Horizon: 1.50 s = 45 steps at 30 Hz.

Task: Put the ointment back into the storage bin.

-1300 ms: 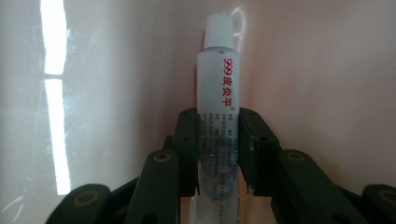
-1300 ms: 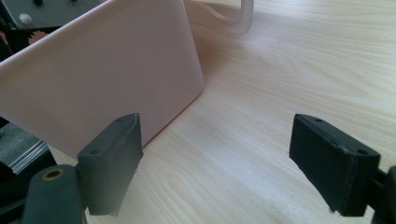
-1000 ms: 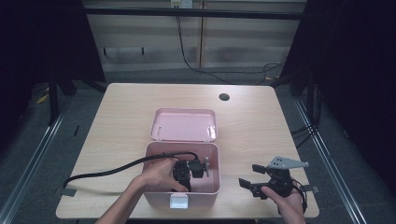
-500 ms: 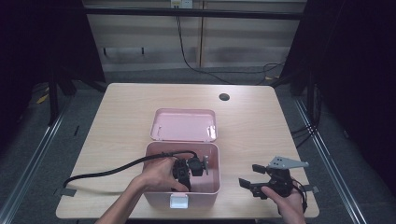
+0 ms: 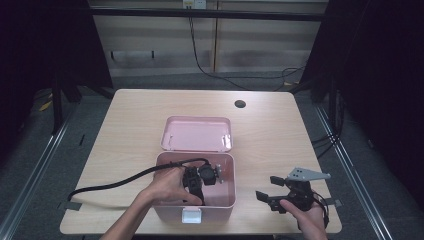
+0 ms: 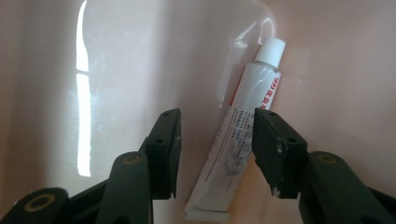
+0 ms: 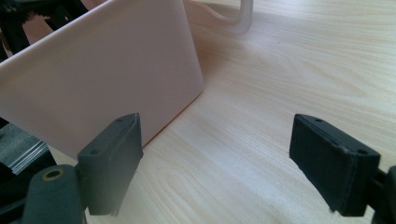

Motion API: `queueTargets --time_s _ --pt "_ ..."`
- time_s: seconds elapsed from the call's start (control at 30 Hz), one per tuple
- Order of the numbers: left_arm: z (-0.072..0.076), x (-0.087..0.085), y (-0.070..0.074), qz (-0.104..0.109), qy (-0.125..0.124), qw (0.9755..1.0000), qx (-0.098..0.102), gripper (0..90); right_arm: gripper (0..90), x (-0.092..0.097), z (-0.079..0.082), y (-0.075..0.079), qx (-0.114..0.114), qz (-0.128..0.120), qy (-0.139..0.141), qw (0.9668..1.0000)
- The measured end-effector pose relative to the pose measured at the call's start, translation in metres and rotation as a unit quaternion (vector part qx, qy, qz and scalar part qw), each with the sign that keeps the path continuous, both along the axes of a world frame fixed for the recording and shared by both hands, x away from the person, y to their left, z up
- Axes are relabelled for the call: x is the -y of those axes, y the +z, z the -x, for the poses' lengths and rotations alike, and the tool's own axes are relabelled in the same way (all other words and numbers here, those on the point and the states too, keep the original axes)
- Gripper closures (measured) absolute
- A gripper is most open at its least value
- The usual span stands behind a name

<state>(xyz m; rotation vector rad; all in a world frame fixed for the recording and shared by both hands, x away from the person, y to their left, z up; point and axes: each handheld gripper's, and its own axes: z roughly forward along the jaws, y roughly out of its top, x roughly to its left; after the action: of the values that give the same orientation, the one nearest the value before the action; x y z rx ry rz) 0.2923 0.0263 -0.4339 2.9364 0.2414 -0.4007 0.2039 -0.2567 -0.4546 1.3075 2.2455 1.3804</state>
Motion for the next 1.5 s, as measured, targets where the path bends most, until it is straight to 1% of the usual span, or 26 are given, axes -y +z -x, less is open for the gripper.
queueTargets --time_s 0.07,0.13,0.2,0.23,0.33,0.47,0.53,0.6,0.7,0.73,0.83,0.97,1.0,1.13,1.17,1.37,1.4,1.43,1.5 --pt "0.0 -0.001 0.003 0.004 0.002 1.0 0.003 53.0 17.0 0.0 0.0 0.0 0.0 -0.001 0.0 1.0" --pt "-0.001 -0.002 0.005 0.005 0.01 0.9999 0.007 52.8 17.0 0.0 0.0 0.0 0.0 -0.001 0.0 1.0" --pt "-0.002 -0.004 0.007 0.009 0.008 0.9999 0.008 53.1 17.0 0.0 0.0 0.0 0.0 -0.001 0.0 1.0" --pt "-0.002 -0.004 0.009 0.011 0.012 0.9998 0.01 53.0 17.0 0.0 0.0 0.0 0.0 -0.001 0.0 1.0" --pt "-0.001 -0.005 0.012 0.019 0.005 0.9998 0.01 53.2 17.0 0.0 0.0 0.0 0.0 -0.002 0.001 1.0" --pt "0.0 -0.008 0.017 0.018 0.009 0.9996 0.018 53.3 17.1 0.0 0.0 0.0 0.001 -0.002 0.0 1.0" --pt "0.001 -0.009 0.019 0.019 0.013 0.9994 0.026 53.6 17.1 0.0 0.0 0.0 0.001 -0.002 0.001 1.0" --pt "0.001 -0.011 0.022 0.019 0.022 0.9992 0.029 53.4 17.0 0.0 0.0 0.0 0.001 -0.002 0.001 1.0" --pt "0.001 -0.013 0.026 0.024 0.019 0.9991 0.029 53.8 17.1 0.0 0.0 0.0 0.0 -0.001 0.001 1.0" --pt "0.001 -0.013 0.027 0.025 0.021 0.9989 0.032 54.0 17.0 0.0 0.0 0.0 0.001 -0.001 0.001 1.0" --pt "0.001 -0.016 0.031 0.027 0.025 0.9989 0.028 54.2 17.1 0.0 0.0 0.0 0.001 -0.001 0.001 1.0" --pt "0.0 -0.019 0.037 0.032 0.035 0.9983 0.033 53.6 17.1 0.0 0.0 0.0 0.0 0.0 0.001 1.0" --pt "-0.001 -0.02 0.04 0.031 0.032 0.9984 0.034 52.7 17.1 0.0 0.0 0.0 0.001 0.0 0.002 1.0" --pt "0.0 -0.024 0.048 0.044 0.04 0.9976 0.036 52.0 17.1 0.0 0.0 0.0 0.002 0.0 0.002 1.0" --pt "-0.001 -0.026 0.05 0.045 0.036 0.9977 0.037 51.8 17.1 0.0 0.0 0.0 0.002 0.0 0.002 1.0" --pt "0.001 -0.032 0.059 0.055 0.042 0.9968 0.041 51.2 17.1 0.0 0.0 0.0 0.0 0.0 0.001 1.0" --pt "0.001 -0.033 0.06 0.055 0.041 0.9968 0.039 51.4 17.1 0.0 0.0 0.0 0.0 0.0 0.002 1.0" --pt "0.001 -0.034 0.061 0.055 0.036 0.9969 0.043 51.4 17.1 0.0 0.0 0.0 0.0 0.0 0.002 1.0" --pt "0.002 -0.035 0.064 0.057 0.038 0.9967 0.045 51.7 17.0 0.0 0.0 0.0 0.001 0.0 0.001 1.0"
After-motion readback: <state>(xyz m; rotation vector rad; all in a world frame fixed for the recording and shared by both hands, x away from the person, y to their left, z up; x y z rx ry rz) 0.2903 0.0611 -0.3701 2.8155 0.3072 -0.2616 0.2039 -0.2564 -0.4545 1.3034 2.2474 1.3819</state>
